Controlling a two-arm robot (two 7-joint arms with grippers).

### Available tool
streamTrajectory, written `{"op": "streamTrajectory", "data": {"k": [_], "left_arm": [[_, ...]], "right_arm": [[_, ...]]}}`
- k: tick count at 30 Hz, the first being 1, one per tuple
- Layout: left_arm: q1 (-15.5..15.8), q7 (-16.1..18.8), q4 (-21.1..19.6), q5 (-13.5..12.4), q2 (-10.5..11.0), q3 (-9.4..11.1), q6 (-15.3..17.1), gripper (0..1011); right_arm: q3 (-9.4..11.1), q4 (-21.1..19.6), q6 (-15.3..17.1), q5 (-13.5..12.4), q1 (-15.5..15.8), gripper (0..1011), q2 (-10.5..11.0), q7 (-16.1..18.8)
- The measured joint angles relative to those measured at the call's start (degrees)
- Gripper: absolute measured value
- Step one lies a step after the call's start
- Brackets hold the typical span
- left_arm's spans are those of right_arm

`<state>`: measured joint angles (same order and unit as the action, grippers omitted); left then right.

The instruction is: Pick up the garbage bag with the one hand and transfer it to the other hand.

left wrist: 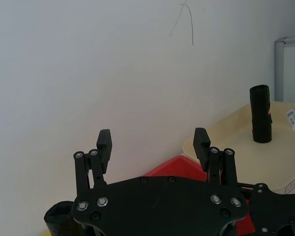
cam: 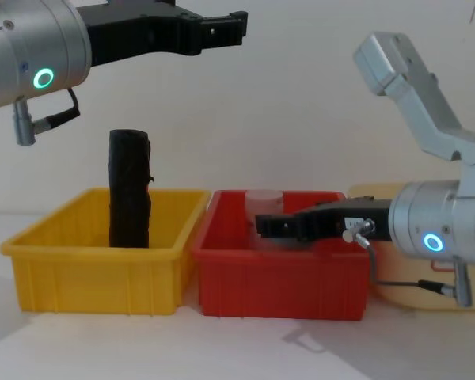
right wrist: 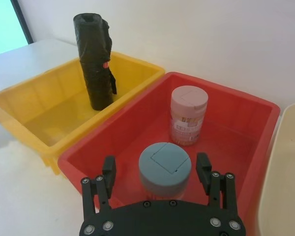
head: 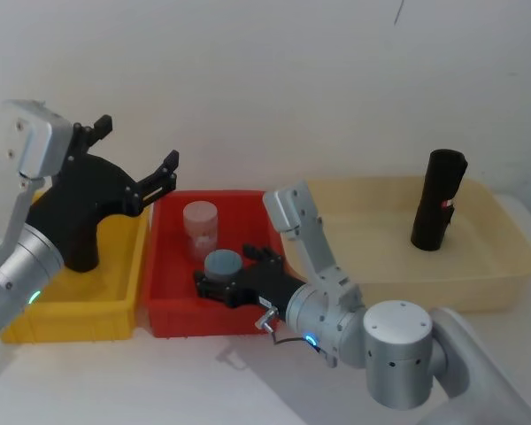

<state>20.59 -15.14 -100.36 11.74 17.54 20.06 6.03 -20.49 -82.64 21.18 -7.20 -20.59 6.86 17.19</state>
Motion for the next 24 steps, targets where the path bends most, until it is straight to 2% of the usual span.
{"op": "streamTrajectory", "data": {"k": [14, 19, 24], "left_arm": [[0.0, 0.0, 0.01, 0.0, 0.0, 0.0, 0.0, 1000], [0.0, 0.0, 0.0, 0.0, 0.0, 0.0, 0.0, 1000], [0.0, 0.0, 0.01, 0.0, 0.0, 0.0, 0.0, 1001]], "right_arm": [[-0.95, 2.41, -0.43, 0.32, -1.14, 991, -0.41, -1.23], [-1.05, 2.95, -0.65, 0.69, -1.35, 910, -0.62, -1.76], [-0.93, 3.11, -0.84, 0.93, -1.41, 741, -0.83, -2.15]]}}
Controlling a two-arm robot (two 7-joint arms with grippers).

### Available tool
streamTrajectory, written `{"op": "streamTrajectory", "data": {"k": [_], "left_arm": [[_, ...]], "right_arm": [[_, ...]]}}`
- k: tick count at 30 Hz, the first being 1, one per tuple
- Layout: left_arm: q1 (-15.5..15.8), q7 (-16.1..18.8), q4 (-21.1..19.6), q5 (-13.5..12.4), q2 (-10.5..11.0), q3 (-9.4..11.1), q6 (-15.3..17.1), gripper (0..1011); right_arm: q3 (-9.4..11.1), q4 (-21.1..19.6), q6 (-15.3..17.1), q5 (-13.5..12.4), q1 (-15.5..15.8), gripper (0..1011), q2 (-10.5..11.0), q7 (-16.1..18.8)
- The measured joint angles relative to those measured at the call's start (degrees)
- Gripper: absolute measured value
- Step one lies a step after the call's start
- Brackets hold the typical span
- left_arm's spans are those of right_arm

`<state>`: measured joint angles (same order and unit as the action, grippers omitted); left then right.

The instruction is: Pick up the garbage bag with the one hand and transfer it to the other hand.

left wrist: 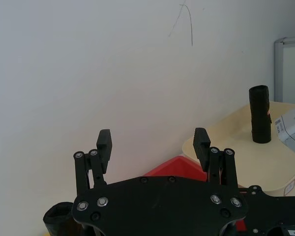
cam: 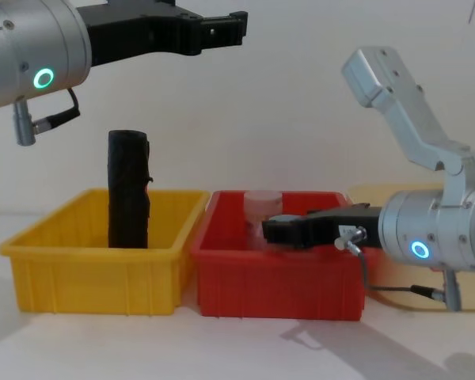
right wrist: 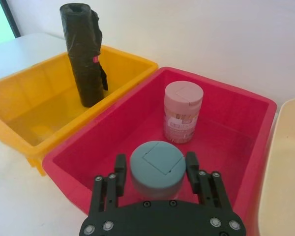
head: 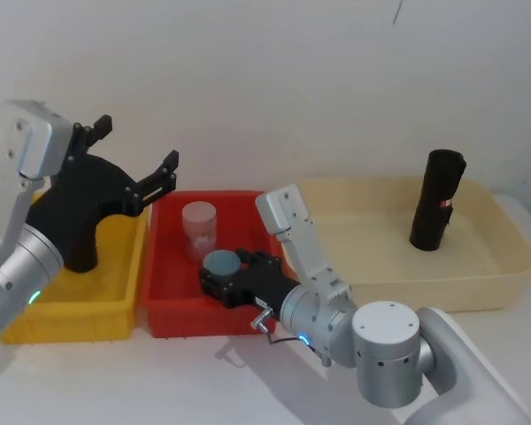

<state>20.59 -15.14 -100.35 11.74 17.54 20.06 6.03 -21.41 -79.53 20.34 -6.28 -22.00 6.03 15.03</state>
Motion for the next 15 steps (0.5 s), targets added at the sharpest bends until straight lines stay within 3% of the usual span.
{"op": "streamTrajectory", "data": {"k": [2, 3, 15], "left_arm": [[0.0, 0.0, 0.0, 0.0, 0.0, 0.0, 0.0, 1001], [0.0, 0.0, 0.0, 0.0, 0.0, 0.0, 0.0, 1000], [0.0, 0.0, 0.0, 0.0, 0.0, 0.0, 0.0, 1001]], "right_arm": [[0.02, 0.0, 0.0, 0.01, 0.0, 721, -0.03, -0.03], [0.14, -0.02, -0.01, 0.05, 0.0, 648, -0.13, -0.13], [1.33, -2.11, 0.56, -1.02, -0.01, 647, -0.51, -0.51]]}}
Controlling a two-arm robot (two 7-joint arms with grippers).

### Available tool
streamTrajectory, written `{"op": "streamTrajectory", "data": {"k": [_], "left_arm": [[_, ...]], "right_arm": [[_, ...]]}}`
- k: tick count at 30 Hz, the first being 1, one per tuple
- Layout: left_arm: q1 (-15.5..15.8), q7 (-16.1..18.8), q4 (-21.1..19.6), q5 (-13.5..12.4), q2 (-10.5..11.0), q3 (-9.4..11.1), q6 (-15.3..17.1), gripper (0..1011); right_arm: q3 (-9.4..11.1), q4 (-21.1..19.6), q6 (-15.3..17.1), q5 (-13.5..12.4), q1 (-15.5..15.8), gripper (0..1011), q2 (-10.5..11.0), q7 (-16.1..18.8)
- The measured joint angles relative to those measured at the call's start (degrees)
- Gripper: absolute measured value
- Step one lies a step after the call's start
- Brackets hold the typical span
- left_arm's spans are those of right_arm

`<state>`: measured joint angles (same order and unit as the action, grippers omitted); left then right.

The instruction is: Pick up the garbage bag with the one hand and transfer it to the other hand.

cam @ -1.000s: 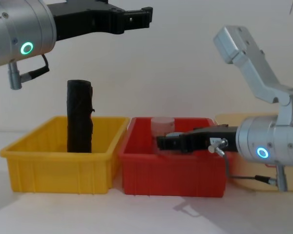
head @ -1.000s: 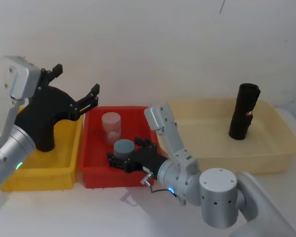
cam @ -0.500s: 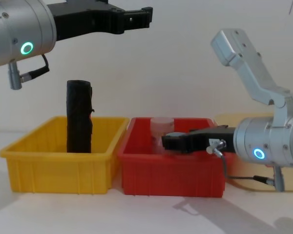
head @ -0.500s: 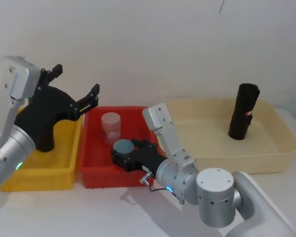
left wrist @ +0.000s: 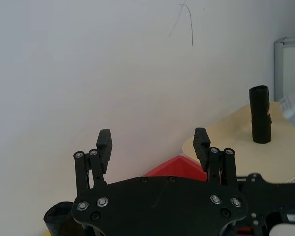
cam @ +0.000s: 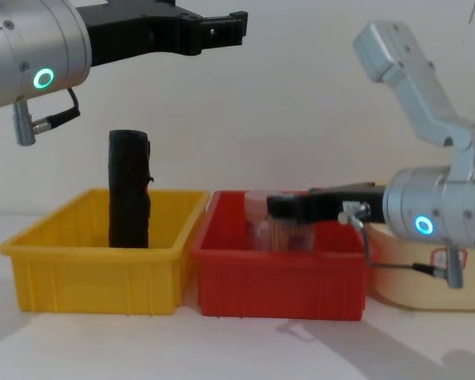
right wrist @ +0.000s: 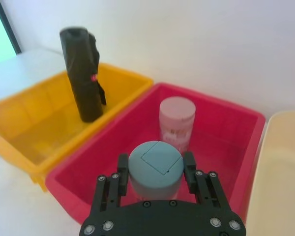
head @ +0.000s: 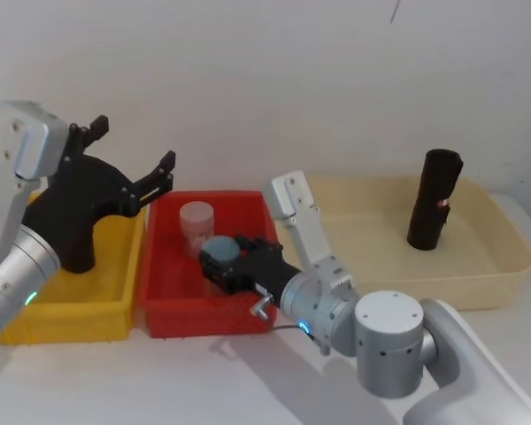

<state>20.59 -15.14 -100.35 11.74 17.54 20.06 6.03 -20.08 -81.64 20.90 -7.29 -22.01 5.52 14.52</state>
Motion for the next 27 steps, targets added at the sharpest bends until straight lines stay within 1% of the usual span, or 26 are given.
{"op": "streamTrajectory", "data": {"k": [6, 12, 19, 22, 27], "left_arm": [[0.0, 0.0, 0.0, 0.0, 0.0, 0.0, 0.0, 1000], [0.0, 0.0, 0.0, 0.0, 0.0, 0.0, 0.0, 1000], [0.0, 0.0, 0.0, 0.0, 0.0, 0.0, 0.0, 1001], [0.0, 0.0, 0.0, 0.0, 0.0, 0.0, 0.0, 1000], [0.0, 0.0, 0.0, 0.0, 0.0, 0.0, 0.0, 1001]], "right_arm": [[1.22, -2.01, 0.07, -1.06, -0.26, 646, -0.25, -0.33], [2.4, -4.04, -1.28, -1.7, -0.64, 647, -0.25, -0.97], [4.25, -5.5, -4.3, -1.77, -1.48, 646, 0.37, -2.36], [4.89, -5.58, -5.37, -1.59, -1.81, 646, 0.68, -2.91], [6.57, -5.11, -7.32, -0.76, -2.55, 647, 1.65, -4.23]]}}
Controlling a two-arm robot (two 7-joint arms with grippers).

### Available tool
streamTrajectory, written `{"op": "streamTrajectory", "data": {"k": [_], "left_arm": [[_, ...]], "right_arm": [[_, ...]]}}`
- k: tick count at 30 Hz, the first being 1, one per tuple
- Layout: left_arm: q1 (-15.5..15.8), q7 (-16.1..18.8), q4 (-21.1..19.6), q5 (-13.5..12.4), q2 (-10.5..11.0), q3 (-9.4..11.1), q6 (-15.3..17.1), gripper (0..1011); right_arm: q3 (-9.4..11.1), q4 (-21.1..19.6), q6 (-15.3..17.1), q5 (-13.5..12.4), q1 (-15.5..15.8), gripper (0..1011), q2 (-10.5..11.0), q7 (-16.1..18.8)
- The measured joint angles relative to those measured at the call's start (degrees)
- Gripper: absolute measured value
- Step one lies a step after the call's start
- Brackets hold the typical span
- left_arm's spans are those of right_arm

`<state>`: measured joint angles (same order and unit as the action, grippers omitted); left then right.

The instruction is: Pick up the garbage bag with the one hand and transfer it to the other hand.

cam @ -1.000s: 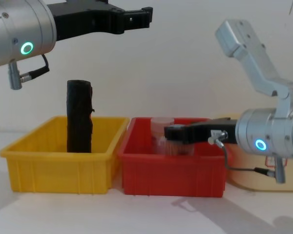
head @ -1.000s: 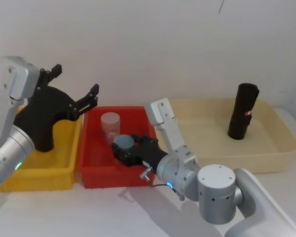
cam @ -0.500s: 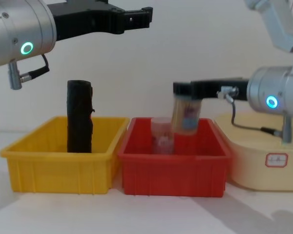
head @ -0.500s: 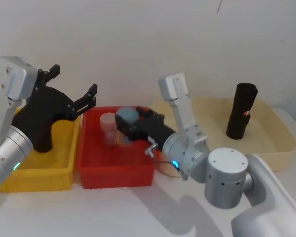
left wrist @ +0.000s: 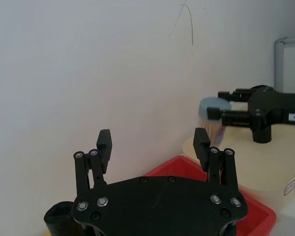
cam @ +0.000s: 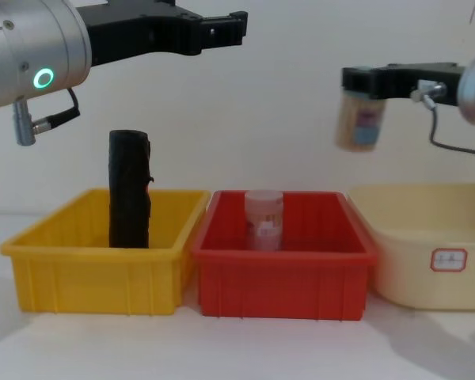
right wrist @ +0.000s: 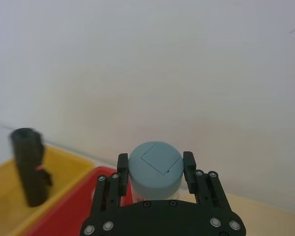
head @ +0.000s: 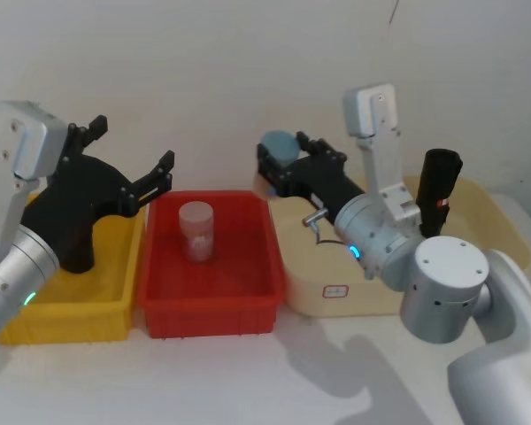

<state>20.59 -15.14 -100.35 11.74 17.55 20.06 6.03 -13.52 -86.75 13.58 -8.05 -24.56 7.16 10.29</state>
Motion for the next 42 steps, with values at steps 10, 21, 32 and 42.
{"op": "streamTrajectory", "data": {"k": [10, 21, 32, 42], "left_arm": [[0.0, 0.0, 0.0, 0.0, 0.0, 0.0, 0.0, 1001], [0.0, 0.0, 0.0, 0.0, 0.0, 0.0, 0.0, 1001], [0.0, 0.0, 0.0, 0.0, 0.0, 0.0, 0.0, 1001], [0.0, 0.0, 0.0, 0.0, 0.0, 0.0, 0.0, 1001]], "right_arm": [[2.85, 4.69, -2.86, 2.82, -1.41, 646, 2.68, -2.53], [3.91, 9.86, -4.21, 5.7, -1.76, 666, 5.21, -3.37], [4.92, 11.07, -4.41, 6.44, -1.14, 975, 6.21, -2.92], [6.6, 6.51, -4.29, 4.24, 1.57, 1000, 6.34, -0.66]]}}
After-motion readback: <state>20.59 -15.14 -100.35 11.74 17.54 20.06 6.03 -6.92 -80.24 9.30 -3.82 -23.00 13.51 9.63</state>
